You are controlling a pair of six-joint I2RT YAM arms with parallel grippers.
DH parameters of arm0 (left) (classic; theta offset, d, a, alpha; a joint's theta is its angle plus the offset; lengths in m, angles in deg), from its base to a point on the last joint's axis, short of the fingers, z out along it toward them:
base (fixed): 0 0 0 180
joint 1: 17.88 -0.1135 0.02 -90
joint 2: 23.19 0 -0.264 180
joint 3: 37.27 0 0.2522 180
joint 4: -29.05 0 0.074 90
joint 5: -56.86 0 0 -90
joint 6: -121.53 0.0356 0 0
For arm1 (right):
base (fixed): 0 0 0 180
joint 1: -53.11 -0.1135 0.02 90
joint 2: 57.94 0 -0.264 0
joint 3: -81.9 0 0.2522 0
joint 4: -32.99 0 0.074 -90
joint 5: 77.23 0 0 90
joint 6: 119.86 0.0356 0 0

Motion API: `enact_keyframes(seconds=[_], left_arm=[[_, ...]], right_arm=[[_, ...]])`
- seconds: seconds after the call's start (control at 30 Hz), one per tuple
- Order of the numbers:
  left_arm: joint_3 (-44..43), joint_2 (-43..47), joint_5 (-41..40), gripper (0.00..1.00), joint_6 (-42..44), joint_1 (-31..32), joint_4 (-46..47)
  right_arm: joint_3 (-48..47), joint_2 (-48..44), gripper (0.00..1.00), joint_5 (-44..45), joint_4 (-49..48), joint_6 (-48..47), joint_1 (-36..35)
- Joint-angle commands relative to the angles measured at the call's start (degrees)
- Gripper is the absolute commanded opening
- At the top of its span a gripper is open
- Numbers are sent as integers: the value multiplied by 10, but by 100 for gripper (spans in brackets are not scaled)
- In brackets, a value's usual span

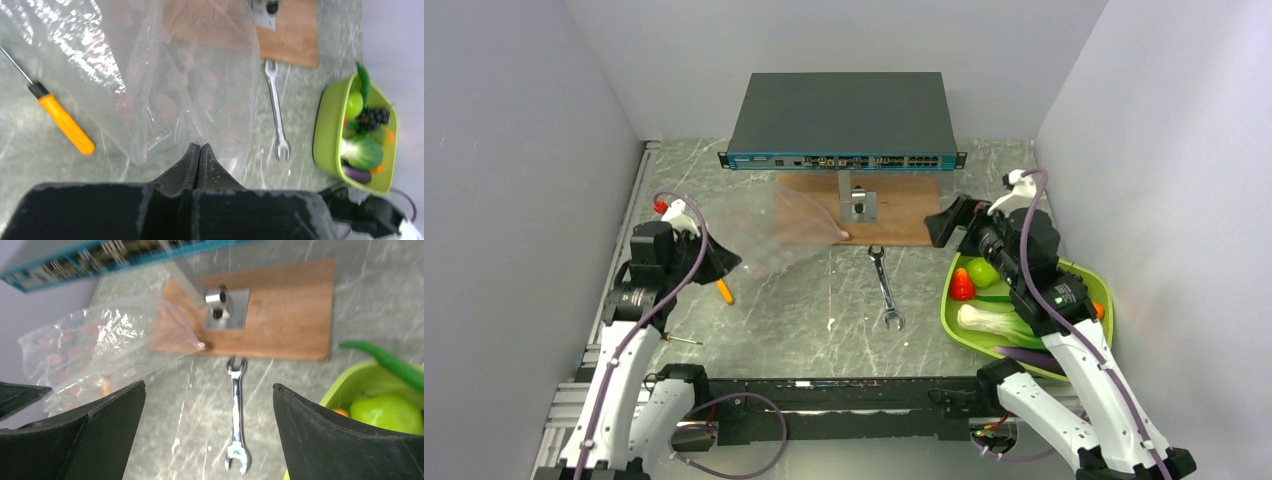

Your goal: Place the food in the zip-top bag and seal the zipper

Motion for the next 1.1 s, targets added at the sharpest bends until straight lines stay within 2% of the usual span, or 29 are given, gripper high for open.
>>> enact_keyframes(seconds=[0.0, 0.07, 0.13, 0.27, 0.3, 0.33, 0.4, 0.43, 0.47, 0.53, 0.6, 0.7, 0.77, 0.8, 0.83, 0.9, 0.97, 1.07], left_arm=[[19, 45, 50, 0, 18, 27, -146], [23, 64, 68, 0, 21, 31, -171], [12, 81, 43, 0, 33, 32, -200], [-39, 94, -90, 0, 58, 31, -272], [-54, 89, -139, 4, 59, 31, -286], [-72, 82, -181, 16, 61, 31, -301], [-119, 64, -290, 53, 47, 31, -342], [-142, 57, -368, 73, 33, 31, -363], [-163, 53, -407, 97, 23, 31, -377], [-194, 55, -423, 100, 20, 31, -376], [-205, 63, -354, 100, 23, 31, -342], [-155, 81, -137, 94, 10, 31, -238], [-77, 87, 23, 83, -36, 34, -138], [-34, 87, 80, 78, -63, 43, -83], [-1, 87, 102, 75, -90, 68, -37], [35, 89, 39, 75, -115, 149, 3], [41, 81, -53, 76, -122, 238, -5], [38, 53, -126, 76, -139, 329, -18]], right_arm=[[59, -40, 100, -71, 3, 38, -1], [85, -48, 100, -102, -7, 53, -1], [112, -46, 100, -151, -32, 67, 0], [176, -14, 100, -265, -98, 103, -1], [190, -3, 100, -285, -113, 113, -1], [208, 7, 100, -311, -130, 121, -1], [236, 24, 100, -347, -169, 137, -2], [246, 31, 100, -358, -186, 145, -3], [255, 38, 100, -366, -200, 152, -4], [276, 48, 100, -377, -235, 163, -11], [295, 63, 100, -372, -269, 183, -24], [327, 84, 100, -362, -347, 218, -50], [338, 98, 100, -352, -377, 231, -71], [337, 106, 100, -345, -378, 230, -80], [334, 114, 100, -335, -378, 223, -89], [330, 134, 99, -316, -379, 205, -99], [328, 163, 96, -319, -402, 178, -101], [315, 226, 91, -323, -444, 133, -99]])
